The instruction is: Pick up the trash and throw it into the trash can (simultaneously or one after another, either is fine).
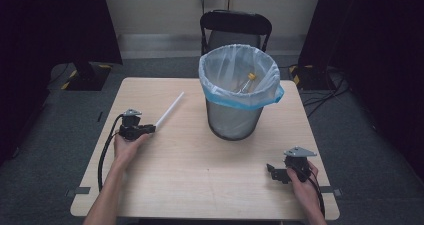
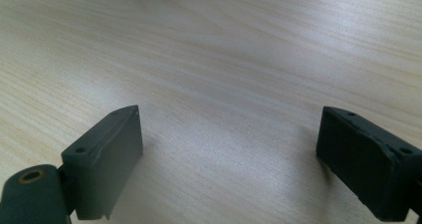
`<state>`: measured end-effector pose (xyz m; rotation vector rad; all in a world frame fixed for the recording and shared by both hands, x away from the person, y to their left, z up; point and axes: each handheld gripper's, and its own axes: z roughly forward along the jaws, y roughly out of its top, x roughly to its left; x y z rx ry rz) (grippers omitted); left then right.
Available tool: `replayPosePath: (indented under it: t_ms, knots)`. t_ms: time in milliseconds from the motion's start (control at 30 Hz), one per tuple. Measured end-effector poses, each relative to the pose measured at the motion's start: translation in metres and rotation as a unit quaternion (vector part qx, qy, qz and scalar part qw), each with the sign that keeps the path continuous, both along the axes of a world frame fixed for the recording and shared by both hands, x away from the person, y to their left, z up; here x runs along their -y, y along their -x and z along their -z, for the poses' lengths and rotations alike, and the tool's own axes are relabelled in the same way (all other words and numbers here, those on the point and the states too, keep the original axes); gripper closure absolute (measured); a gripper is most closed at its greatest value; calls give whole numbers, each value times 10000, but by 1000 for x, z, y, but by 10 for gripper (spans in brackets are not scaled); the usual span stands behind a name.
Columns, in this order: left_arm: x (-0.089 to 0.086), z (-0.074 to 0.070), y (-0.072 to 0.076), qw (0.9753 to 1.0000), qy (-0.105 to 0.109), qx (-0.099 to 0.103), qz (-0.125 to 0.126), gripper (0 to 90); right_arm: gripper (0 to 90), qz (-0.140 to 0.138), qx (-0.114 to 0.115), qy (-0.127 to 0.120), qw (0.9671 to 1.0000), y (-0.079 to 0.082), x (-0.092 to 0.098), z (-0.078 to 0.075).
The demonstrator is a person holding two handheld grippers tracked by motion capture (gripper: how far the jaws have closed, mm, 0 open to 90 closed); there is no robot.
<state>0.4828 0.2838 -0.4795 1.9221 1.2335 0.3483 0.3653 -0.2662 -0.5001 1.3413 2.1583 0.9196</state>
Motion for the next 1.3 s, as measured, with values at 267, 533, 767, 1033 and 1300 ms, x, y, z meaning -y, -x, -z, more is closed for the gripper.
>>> replayPosePath:
  t_ms: [267, 533, 767, 1033, 1300]
  knots:
    - [-2, -6, -1, 9996, 218, 184, -49, 801, 101, -2, 1, 0, 10000, 0, 0, 0]
    - [-3, -16, 4, 9987, 407, 306, -78, 801, 101, 0, 0, 0, 10000, 0, 0, 0]
    - [-8, -22, 6, 9976, 516, 449, -124, 800, 101, 1, -2, 0, 10000, 0, 0, 0]
    - [-14, -31, 10, 9956, 689, 621, -147, 800, 101, -1, -1, 0, 10000, 0, 0, 0]
    - [-28, -46, 16, 9915, 924, 889, -230, 800, 100, -1, 1, 0, 10000, 0, 0, 0]
